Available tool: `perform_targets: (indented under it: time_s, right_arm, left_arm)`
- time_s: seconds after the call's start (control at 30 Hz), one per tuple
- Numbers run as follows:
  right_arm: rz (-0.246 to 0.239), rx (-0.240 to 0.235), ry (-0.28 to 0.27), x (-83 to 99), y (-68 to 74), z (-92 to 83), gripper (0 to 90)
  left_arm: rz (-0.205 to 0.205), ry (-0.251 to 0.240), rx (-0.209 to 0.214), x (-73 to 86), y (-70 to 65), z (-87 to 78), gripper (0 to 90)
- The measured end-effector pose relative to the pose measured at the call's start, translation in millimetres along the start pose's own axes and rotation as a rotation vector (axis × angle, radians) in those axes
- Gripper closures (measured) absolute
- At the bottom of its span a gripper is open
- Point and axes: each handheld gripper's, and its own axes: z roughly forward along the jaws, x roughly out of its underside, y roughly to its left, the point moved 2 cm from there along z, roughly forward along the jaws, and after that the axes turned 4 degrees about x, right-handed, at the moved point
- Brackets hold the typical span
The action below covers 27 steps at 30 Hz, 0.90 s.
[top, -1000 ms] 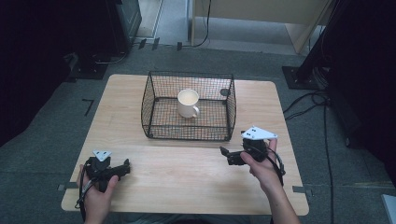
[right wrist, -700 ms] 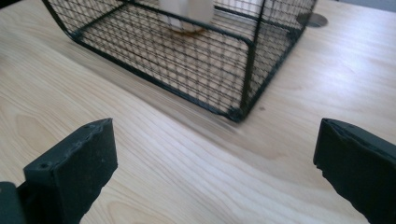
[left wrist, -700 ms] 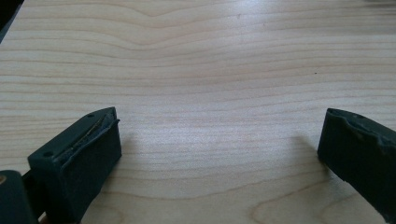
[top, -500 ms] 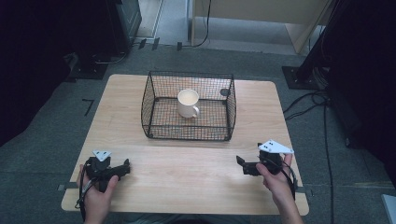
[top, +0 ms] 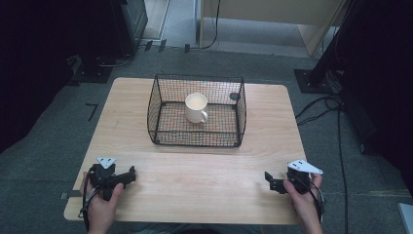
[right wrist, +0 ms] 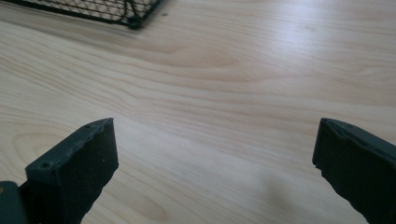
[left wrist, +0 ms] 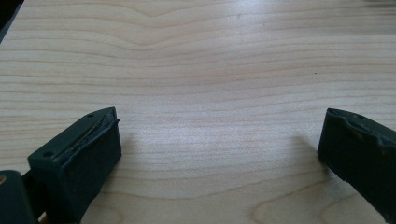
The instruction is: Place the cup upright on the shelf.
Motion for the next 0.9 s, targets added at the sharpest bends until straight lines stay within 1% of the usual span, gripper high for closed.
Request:
perform_targets:
  time_s: [0.1,0.2,0.43,0.57,0.63,0.77,0.9]
  right_arm:
    - [0.007,0.031,0.013,8.3,-8.1,-2.9,0.0]
    - [0.019,0.045,0.023,15.5,-15.1,-5.1,0.0]
    - [0.042,0.094,0.055,27.5,-25.2,-7.5,0.0]
    - [0.036,0.106,0.085,33.4,-26.8,-3.8,0.0]
    - [0.038,0.109,0.084,33.6,-25.7,-3.9,0.1]
    - [0.02,0.117,0.088,33.1,-24.6,-2.3,0.0]
    - [0.021,0.12,0.092,32.9,-24.0,-2.0,0.0]
  left_arm:
    - [0.0,0.0,0.0,0.0,0.0,0.0,0.0]
    - [0.0,0.0,0.0,0.0,0.0,0.0,0.0]
    - [0.0,0.0,0.0,0.0,0.0,0.0,0.0]
    - [0.0,0.0,0.0,0.0,0.0,0.0,0.0]
    - [0.0,0.0,0.0,0.0,0.0,0.0,0.0]
    - [0.0,-0.001,0.001,0.1,0.0,0.1,0.0]
    - [-0.001,-0.001,0.001,0.1,-0.1,0.1,0.0]
